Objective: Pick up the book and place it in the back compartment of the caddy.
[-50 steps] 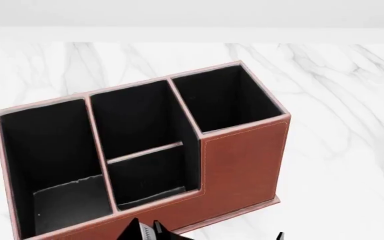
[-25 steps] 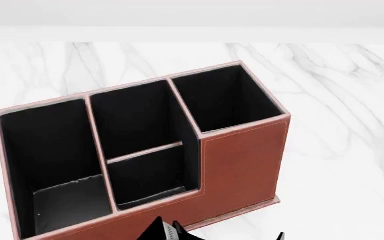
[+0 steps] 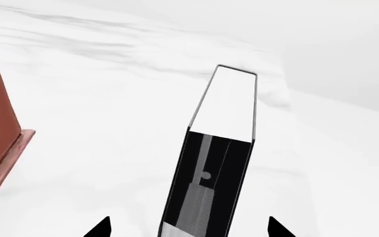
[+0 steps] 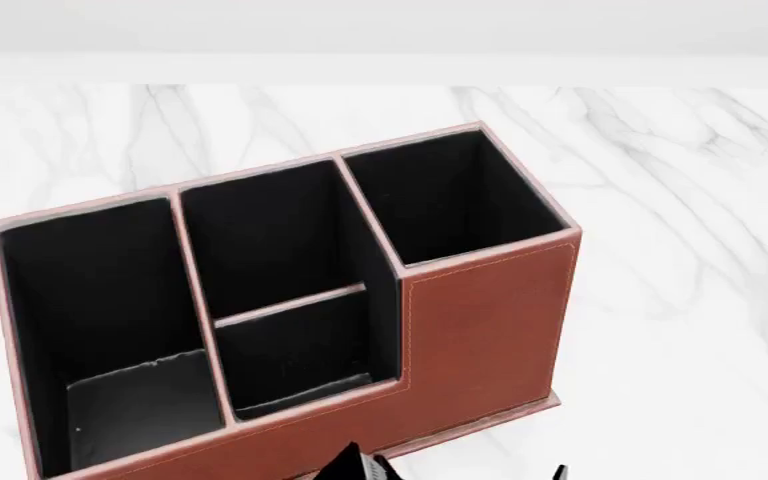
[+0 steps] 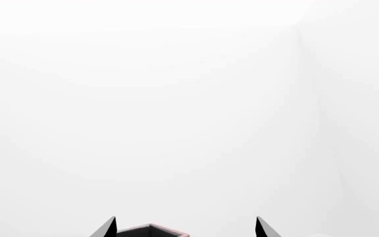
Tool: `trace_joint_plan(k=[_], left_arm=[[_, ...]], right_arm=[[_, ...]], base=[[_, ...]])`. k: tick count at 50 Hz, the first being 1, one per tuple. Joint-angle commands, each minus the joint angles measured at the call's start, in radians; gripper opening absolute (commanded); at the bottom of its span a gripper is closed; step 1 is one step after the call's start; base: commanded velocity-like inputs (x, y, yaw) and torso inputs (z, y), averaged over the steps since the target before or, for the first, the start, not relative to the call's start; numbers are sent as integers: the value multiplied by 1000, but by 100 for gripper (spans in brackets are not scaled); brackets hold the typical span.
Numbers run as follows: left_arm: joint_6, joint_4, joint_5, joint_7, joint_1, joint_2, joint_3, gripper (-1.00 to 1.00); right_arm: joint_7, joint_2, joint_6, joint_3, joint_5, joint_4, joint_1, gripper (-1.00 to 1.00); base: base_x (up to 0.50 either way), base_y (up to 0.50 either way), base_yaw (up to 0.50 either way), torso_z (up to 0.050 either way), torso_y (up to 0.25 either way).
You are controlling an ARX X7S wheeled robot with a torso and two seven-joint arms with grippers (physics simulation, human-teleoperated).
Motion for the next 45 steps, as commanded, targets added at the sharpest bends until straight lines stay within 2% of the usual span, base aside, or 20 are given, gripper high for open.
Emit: trace_joint_plan(k=[1, 8, 13, 14, 32, 45], left_arm=[[66, -65, -193, -45, -56, 18, 238, 100], [115, -86, -336, -76, -86, 18, 410, 100], [122, -98, -381, -72, -95, 18, 465, 100], [122, -102, -388, -68, -96, 18, 469, -100], [148, -151, -399, -80, -102, 9, 481, -100], [105, 156, -381, -253, -128, -182, 498, -100]], right_arm=[[1, 3, -1, -4, 1, -2, -1, 100], [2, 4, -2, -7, 2, -2, -1, 100], [3, 4, -2, -8, 1, -1, 0, 100], [3, 4, -2, -8, 1, -1, -1, 100], [11, 9, 2, -5, 6, -5, 0, 100], [17, 11, 0, -2, 8, -4, 1, 100]], base=[[0, 0, 0, 0, 0], [0, 0, 0, 0, 0], [0, 0, 0, 0, 0], [0, 0, 0, 0, 0], [0, 0, 0, 0, 0], [0, 0, 1, 0, 0]])
